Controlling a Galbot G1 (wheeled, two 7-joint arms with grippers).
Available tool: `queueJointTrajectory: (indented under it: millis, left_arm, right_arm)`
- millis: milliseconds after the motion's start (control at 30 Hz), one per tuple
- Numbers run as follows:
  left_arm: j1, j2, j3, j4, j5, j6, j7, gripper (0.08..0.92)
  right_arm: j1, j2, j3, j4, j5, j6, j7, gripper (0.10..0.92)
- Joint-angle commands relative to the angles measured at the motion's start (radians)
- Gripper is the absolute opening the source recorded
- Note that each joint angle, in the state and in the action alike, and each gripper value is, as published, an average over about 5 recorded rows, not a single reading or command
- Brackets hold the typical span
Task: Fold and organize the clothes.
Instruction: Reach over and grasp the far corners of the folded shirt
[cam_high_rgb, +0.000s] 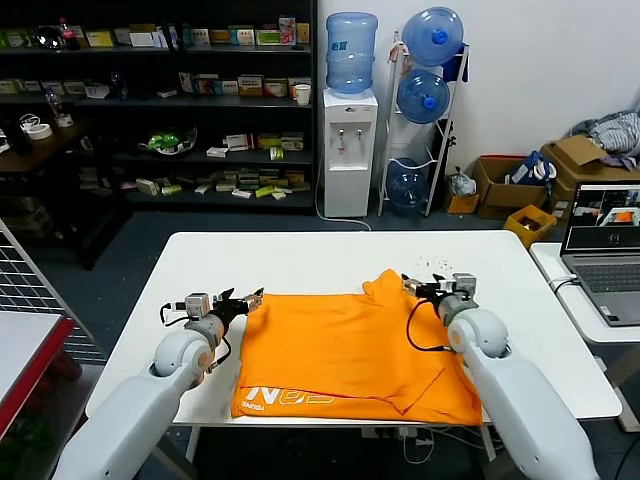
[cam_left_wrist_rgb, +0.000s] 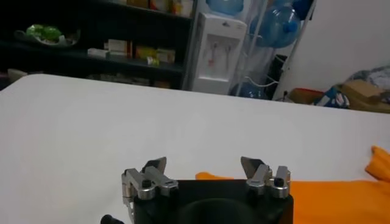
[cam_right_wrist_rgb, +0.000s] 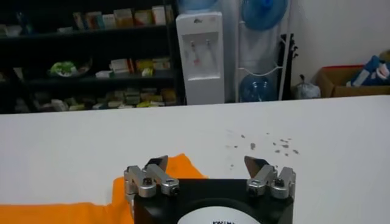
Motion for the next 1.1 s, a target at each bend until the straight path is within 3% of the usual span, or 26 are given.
queueJointTrajectory:
  millis: [33, 533, 700, 1100]
  left_arm:
    - [-0.179, -0.040, 0.086, 0.215, -0.008, 0.044, 0.038, 0.823]
    - [-0.156, -0.024, 0.136, 0.141, -0.026, 0.118, 0.016, 0.821]
    - [-0.157, -0.027, 0.147, 0.140, -0.023, 0.127, 0.009, 0.760]
    - [-0.144, -0.042, 0.154, 0.142, -0.013, 0.124, 0.006, 0.416]
  right_arm:
    - [0.175, 0.091, -0.095, -0.261, -0.036, -0.024, -0.027, 0.823]
    - [0.170, 0.089, -0.098, -0.275, -0.004, -0.097, -0.040, 0.802]
    - [0.168, 0.087, -0.097, -0.275, 0.010, -0.120, -0.046, 0.678]
    - [0.142, 0.077, -0.094, -0.234, 0.002, -0.060, -0.062, 0.331]
